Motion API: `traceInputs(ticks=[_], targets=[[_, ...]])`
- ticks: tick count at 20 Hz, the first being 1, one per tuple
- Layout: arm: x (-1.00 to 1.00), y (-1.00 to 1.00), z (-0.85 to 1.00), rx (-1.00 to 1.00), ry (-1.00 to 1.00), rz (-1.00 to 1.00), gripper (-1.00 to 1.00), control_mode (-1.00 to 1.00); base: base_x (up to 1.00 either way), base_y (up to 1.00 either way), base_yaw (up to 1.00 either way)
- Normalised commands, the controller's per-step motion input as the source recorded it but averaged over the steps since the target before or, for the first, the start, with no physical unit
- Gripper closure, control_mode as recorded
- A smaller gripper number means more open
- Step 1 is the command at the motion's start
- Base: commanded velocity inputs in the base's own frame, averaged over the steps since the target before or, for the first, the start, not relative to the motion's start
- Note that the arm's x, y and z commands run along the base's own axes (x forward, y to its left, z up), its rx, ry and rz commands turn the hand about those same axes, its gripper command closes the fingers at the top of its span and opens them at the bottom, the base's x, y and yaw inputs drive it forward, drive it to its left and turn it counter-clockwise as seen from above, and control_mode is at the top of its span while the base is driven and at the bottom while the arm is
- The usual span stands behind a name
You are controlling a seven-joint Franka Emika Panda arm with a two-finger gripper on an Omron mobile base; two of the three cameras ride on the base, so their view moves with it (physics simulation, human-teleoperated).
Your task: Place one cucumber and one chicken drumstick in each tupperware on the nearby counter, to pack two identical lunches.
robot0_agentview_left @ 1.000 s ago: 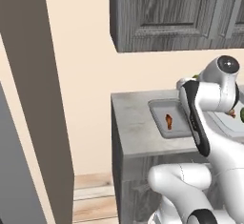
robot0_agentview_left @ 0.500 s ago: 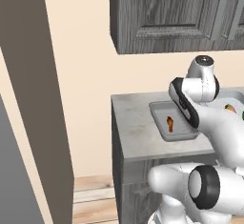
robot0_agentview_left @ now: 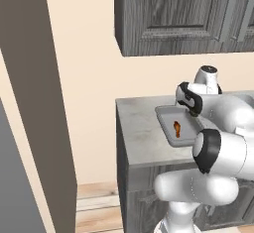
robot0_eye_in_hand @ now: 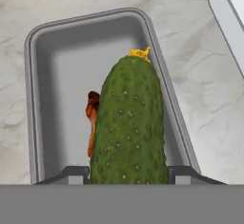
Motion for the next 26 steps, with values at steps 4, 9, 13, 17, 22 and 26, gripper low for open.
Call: traceInputs(ticks=[4,9,13,17,22,26], targets=[[0.25,-0.27,-0.71,0.08,-0.10,0.00,1.00,-1.00,0.00,0.00,0.00],[0.68,0.00,-0.60,0.00,-0.10,0.00,1.00,-1.00,0.00,0.00,0.00],[0.67,0.22,-0.54,-0.02,-0.04,0.00,1.00,-1.00,0.00,0.00,0.00],[0.27,0.10,-0.27,-0.03,0.00,0.00,-1.00,-1.00,0.00,0.00,0.00],[-0.10,-0.02,0.25,0.01,-0.02,0.00,-1.00,-1.00,0.00,0.00,0.00],[-0.29,0.00,0.98,0.00,-0.09,0.00,-1.00,-1.00,0.00,0.00,0.00]])
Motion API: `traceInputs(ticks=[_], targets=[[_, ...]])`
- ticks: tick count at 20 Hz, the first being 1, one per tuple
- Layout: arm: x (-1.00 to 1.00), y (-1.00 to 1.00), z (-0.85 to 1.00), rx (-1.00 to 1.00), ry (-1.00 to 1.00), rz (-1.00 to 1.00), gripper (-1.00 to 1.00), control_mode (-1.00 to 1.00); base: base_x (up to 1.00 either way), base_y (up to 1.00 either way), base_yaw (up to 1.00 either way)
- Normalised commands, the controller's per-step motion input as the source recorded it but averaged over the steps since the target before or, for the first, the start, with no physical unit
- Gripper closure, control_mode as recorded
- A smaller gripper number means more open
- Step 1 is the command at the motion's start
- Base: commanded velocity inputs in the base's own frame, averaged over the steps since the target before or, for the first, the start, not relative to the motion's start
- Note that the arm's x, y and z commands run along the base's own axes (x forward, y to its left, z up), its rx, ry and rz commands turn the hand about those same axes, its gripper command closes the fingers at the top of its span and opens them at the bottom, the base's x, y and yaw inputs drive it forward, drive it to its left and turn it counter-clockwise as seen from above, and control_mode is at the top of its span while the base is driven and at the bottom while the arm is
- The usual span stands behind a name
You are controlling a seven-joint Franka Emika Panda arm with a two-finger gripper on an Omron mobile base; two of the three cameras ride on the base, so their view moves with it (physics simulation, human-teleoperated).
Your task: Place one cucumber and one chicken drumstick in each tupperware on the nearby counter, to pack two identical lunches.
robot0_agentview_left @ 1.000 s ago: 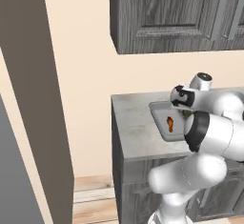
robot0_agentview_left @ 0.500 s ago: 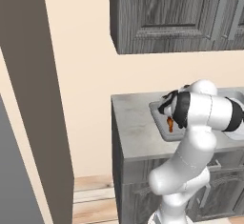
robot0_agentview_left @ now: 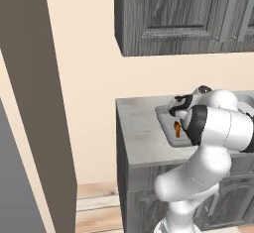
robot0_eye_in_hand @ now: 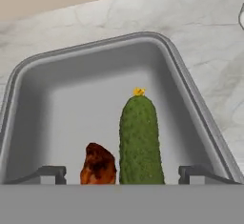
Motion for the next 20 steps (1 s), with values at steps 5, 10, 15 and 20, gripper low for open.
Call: traceInputs(ticks=[5,10,15,20], targets=[[-0.33,0.12,1.00,0.00,-0.04,0.00,-1.00,-1.00,0.00,0.00,0.00],[-1.00,0.71,0.74,-0.08,-0.19,0.00,-1.00,-1.00,0.00,0.00,0.00],[-1.00,0.76,0.64,-0.15,-0.39,0.00,-1.00,-1.00,0.00,0.00,0.00],[-1.00,0.69,0.19,-0.21,-0.60,0.00,-1.00,-1.00,0.00,0.00,0.00]])
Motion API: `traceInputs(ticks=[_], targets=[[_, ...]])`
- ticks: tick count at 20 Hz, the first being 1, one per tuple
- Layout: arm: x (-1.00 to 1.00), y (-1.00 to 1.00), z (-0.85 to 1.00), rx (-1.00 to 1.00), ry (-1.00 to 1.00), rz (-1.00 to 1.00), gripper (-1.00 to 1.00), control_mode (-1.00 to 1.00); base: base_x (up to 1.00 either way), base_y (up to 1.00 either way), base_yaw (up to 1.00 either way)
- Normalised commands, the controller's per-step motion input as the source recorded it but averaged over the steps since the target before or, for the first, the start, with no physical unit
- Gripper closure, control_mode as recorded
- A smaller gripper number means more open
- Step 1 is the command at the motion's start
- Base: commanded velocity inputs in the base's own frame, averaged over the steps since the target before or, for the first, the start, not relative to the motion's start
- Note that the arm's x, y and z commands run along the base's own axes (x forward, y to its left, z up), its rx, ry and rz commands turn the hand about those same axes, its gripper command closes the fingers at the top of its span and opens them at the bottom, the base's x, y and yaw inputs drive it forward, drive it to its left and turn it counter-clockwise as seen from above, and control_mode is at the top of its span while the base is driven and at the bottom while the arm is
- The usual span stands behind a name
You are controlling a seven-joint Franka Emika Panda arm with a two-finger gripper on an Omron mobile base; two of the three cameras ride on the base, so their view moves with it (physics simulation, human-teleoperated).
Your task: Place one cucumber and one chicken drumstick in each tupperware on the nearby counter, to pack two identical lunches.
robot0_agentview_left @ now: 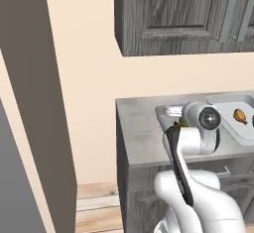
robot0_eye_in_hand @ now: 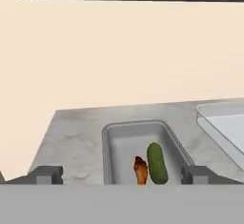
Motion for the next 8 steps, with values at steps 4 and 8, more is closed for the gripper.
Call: traceInputs(ticks=[4,8], targets=[[-1.00,0.41,0.45,-0.36,-0.81,0.00,-1.00,-1.00,0.00,0.00,0.00],[-1.00,0.63,0.40,-0.28,-0.73,0.00,-1.00,-1.00,0.00,0.00,0.00]])
